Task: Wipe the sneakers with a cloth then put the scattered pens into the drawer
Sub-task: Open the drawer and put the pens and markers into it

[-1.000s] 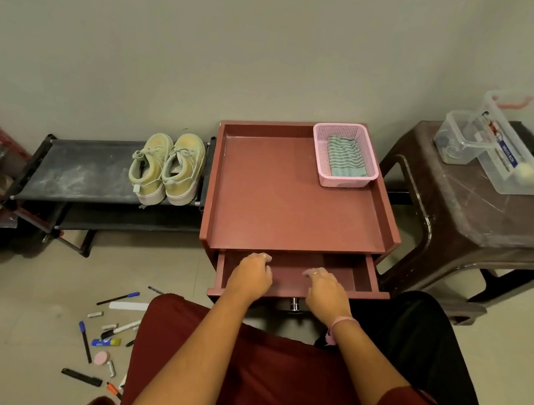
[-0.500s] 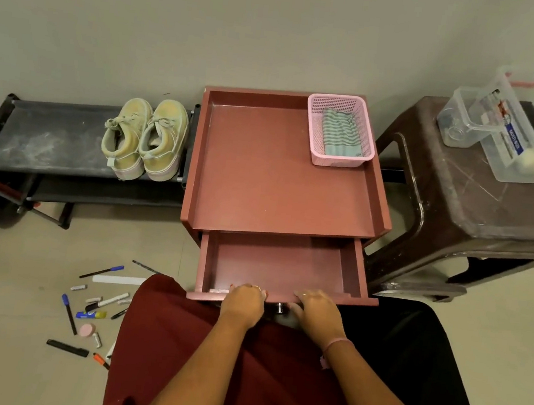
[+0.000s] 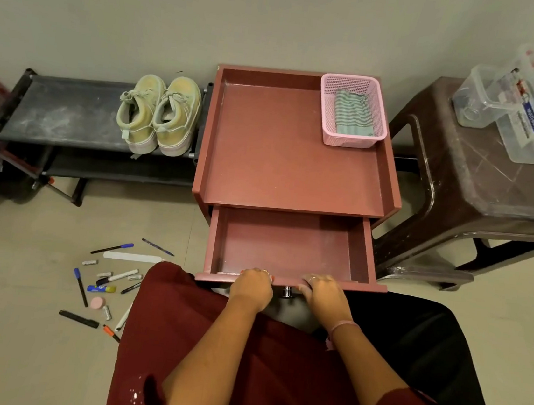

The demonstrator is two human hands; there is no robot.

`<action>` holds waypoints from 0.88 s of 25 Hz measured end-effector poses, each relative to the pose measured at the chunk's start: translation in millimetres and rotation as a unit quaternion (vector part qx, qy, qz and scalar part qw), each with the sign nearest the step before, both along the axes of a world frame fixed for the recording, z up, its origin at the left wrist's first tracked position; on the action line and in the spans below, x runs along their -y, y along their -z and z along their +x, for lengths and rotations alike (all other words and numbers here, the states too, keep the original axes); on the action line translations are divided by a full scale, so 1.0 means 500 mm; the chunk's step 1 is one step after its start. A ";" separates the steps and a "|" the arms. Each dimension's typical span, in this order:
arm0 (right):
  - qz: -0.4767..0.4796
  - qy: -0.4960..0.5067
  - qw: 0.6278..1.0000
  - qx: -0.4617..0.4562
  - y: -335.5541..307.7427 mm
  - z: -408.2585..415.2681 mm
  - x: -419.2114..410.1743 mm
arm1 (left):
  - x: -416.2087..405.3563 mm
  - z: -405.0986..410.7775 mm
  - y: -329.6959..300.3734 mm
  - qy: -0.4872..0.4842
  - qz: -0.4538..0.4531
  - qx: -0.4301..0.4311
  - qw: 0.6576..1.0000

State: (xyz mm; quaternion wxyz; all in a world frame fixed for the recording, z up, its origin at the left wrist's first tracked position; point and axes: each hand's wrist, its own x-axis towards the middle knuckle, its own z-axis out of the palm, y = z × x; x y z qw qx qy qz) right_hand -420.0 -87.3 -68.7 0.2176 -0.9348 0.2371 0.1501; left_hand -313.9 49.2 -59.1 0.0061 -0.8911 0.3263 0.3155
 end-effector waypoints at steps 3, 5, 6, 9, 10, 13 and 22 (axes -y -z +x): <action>-0.002 -0.002 1.000 -0.005 -0.003 -0.026 -0.013 | -0.018 -0.025 -0.001 -0.008 -0.004 -0.002 1.000; -0.004 -0.002 1.000 -0.010 -0.005 -0.043 -0.023 | -0.028 -0.042 -0.007 -0.017 -0.002 -0.008 1.000; -0.003 -0.002 1.000 -0.015 -0.004 -0.052 -0.027 | -0.031 -0.050 -0.006 -0.017 0.001 -0.015 1.000; 0.012 0.006 1.000 -0.025 -0.007 -0.061 -0.032 | -0.035 -0.062 -0.010 -0.010 0.015 -0.030 0.999; 0.020 0.011 0.999 -0.025 -0.008 -0.062 -0.032 | -0.035 -0.064 -0.013 -0.013 0.014 -0.029 0.999; 0.033 0.014 0.999 -0.040 -0.017 -0.080 -0.040 | -0.040 -0.083 -0.022 -0.005 0.025 -0.018 1.000; 0.042 0.017 0.995 -0.092 -0.029 -0.090 -0.046 | -0.052 -0.112 -0.047 -0.027 0.042 -0.033 0.998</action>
